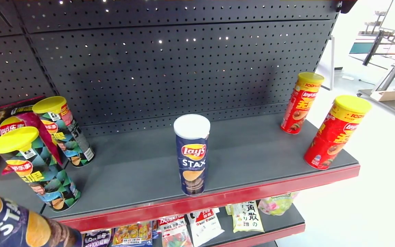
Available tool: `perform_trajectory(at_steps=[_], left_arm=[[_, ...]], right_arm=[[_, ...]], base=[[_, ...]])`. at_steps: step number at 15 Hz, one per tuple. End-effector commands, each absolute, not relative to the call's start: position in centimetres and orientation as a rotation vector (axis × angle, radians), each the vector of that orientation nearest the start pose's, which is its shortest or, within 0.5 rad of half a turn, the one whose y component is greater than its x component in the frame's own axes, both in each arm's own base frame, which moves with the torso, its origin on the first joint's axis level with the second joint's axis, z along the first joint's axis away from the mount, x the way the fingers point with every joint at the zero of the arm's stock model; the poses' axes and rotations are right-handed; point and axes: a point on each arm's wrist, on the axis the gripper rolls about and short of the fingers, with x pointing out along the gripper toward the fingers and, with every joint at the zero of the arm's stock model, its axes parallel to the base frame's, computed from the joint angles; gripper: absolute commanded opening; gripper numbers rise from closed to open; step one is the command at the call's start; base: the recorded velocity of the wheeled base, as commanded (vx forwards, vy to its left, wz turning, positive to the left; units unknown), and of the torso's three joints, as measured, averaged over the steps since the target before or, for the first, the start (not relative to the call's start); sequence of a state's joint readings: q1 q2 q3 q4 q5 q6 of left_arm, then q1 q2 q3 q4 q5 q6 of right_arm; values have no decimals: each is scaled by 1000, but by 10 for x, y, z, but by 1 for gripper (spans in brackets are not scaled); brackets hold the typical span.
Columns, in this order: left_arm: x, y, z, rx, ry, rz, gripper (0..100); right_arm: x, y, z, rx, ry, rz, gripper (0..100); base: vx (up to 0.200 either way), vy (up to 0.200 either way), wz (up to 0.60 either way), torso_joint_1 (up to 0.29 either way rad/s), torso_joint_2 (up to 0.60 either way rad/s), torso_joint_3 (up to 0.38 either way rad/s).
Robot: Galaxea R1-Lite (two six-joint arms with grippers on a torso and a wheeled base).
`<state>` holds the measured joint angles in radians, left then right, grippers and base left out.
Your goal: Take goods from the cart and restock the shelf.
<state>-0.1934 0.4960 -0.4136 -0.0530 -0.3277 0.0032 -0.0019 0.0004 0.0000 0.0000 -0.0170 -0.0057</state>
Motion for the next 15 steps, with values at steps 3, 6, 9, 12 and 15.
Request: perform_trajectory(at_steps=[3, 6, 9, 12, 15], left_arm=[[87, -26, 216, 1, 90, -586, 0], [144, -48, 217, 35, 95, -649, 0], [190, -62, 214, 70, 100, -653, 0], [233, -84, 210, 73, 67, -636, 0], [271, -101, 210, 73, 66, -630, 0]], right_arm=[[-23, 0, 75, -6, 0, -18, 100], [-23, 0, 75, -6, 0, -18, 100], [-23, 0, 75, -6, 0, -18, 100], [-23, 0, 75, -6, 0, -18, 100], [-23, 0, 76, -6, -1, -18, 100]], base=[[0, 0, 0, 0, 0, 0], [0, 0, 0, 0, 0, 0], [0, 0, 0, 0, 0, 0], [0, 0, 0, 0, 0, 0], [0, 0, 0, 0, 0, 0]])
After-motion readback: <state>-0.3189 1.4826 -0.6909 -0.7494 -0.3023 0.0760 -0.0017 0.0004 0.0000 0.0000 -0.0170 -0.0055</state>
